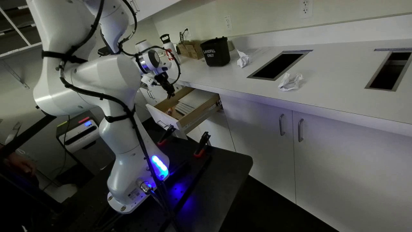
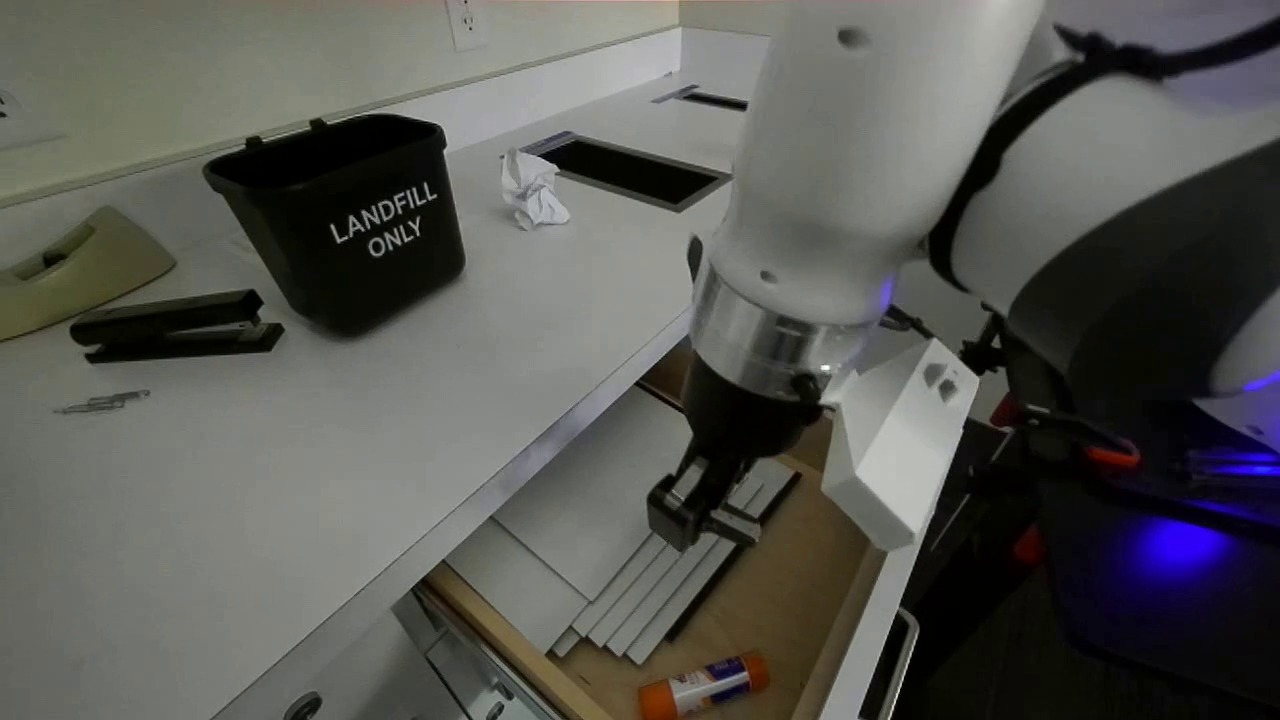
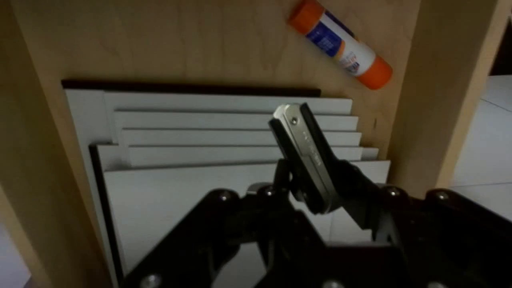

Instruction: Move the stapler remover from the open drawer and put it on the counter top

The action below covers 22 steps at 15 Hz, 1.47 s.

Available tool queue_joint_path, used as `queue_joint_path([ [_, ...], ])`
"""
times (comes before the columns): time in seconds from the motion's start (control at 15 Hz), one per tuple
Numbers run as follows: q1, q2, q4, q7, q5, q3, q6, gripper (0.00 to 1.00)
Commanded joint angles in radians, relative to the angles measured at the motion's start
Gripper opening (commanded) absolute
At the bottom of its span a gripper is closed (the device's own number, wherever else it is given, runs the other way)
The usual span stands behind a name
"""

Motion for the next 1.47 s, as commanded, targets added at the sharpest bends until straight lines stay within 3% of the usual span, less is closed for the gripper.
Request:
queue_joint_path([
  [0.0,-0.023,-0.027,0.012,0.011,-0.032,0.019,-0.035,0.33],
  [0.33,-0.034,-0.062,0.026,0.016,-0.05,0.03,-0.081,0.33],
  [0.4,-0.034,-0.061,0.026,0.016,-0.05,0.029,-0.081,0.08],
  [0.73,0.008,-0.047,0.176,0.175,-0.155,-0.033,-0.132,0.08],
  [1.0,0.008,0.01,0.367,0.248,-0.269,-0.042,-0.182,0.08],
  [1.4,0.027,0.271,0.731,0.319,-0.425,-0.072,-0.304,0.08],
])
